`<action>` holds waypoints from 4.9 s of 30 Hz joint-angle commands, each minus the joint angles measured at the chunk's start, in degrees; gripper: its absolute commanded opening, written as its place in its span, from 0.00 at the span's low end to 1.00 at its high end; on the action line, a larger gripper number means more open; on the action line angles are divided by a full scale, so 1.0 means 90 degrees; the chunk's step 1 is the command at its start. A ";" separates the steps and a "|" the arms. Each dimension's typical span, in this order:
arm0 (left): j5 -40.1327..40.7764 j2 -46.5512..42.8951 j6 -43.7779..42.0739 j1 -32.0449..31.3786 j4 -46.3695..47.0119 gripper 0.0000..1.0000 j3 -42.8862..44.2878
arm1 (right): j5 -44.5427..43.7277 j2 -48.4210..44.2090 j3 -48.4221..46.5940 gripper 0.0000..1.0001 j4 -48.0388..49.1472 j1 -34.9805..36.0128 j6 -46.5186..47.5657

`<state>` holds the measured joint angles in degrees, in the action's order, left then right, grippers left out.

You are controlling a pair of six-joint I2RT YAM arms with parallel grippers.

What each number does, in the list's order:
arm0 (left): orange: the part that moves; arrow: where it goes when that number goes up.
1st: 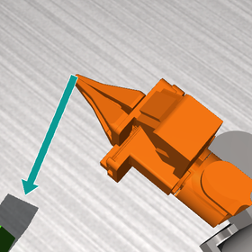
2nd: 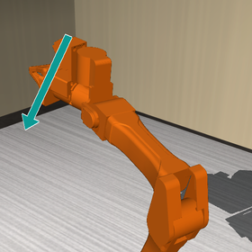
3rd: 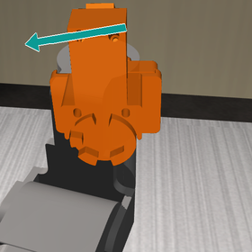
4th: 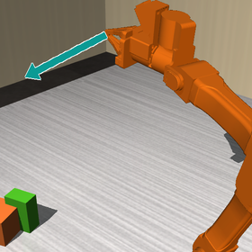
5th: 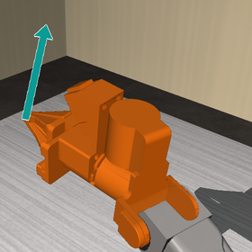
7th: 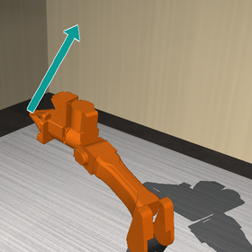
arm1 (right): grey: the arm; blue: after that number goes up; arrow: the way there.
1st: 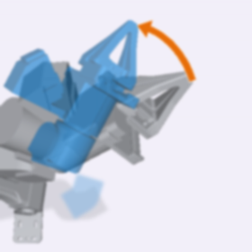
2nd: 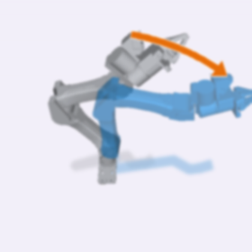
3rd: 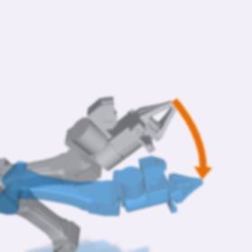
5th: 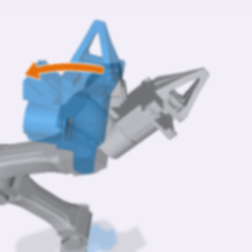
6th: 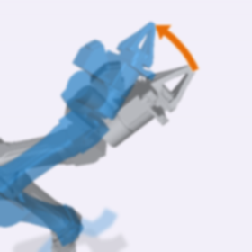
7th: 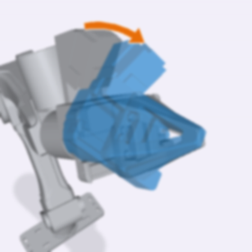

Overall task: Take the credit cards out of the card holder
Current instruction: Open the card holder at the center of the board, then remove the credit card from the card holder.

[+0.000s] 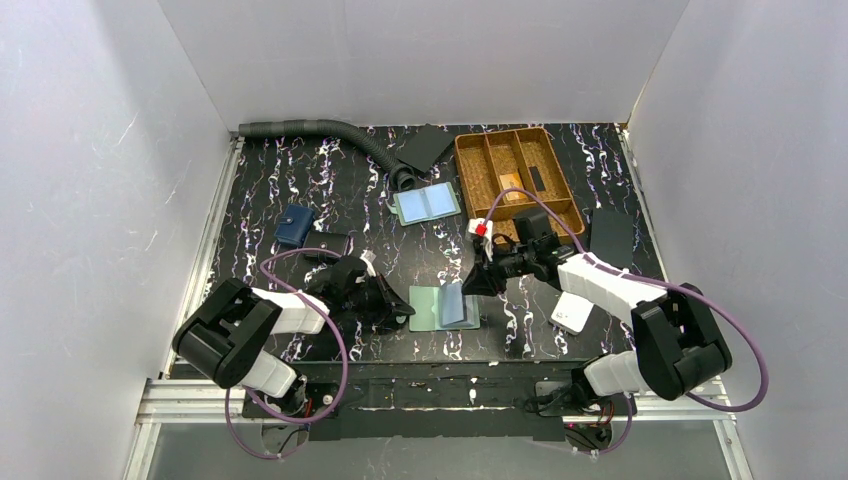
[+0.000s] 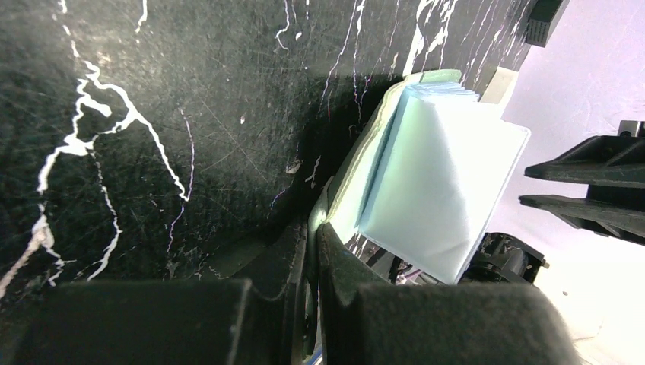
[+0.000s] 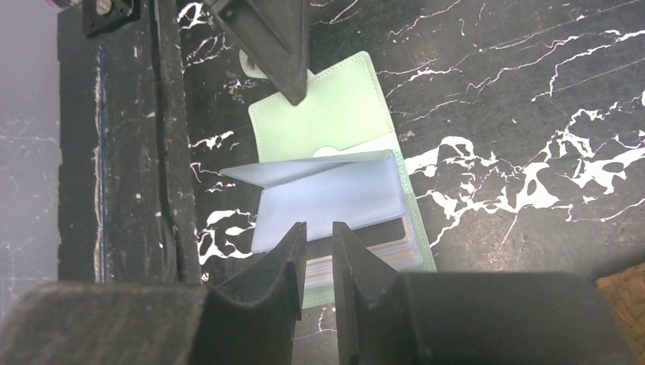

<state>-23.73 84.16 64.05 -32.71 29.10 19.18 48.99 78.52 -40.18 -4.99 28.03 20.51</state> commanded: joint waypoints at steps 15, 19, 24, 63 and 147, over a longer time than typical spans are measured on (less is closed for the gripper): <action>0.0573 -0.0180 -0.0458 0.0050 -0.0678 0.00 -0.0053 | -0.1002 0.0445 -0.0271 0.09 -0.0247 0.0611 0.0569; 0.0495 -0.0106 -0.0501 0.0050 -0.0680 0.00 0.0024 | -0.0993 0.0555 -0.0356 0.09 -0.0188 0.0951 0.0403; 0.0386 -0.0001 -0.0520 0.0042 -0.0681 0.00 0.0066 | -0.0882 0.0687 -0.0677 0.09 -0.0225 0.1504 0.0216; -0.0651 -0.2073 -0.1514 0.0052 -0.0979 0.54 0.0301 | -0.0253 0.2212 -0.1868 0.28 -0.1769 0.1218 0.1050; -0.1457 0.0065 -0.0845 -0.0568 -0.0033 0.39 0.1266 | 0.1351 0.2896 -0.1364 0.69 0.1306 0.0156 -0.4102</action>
<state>-34.92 84.33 56.69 -37.36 27.49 28.67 60.18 103.94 -53.45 1.37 30.24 -10.50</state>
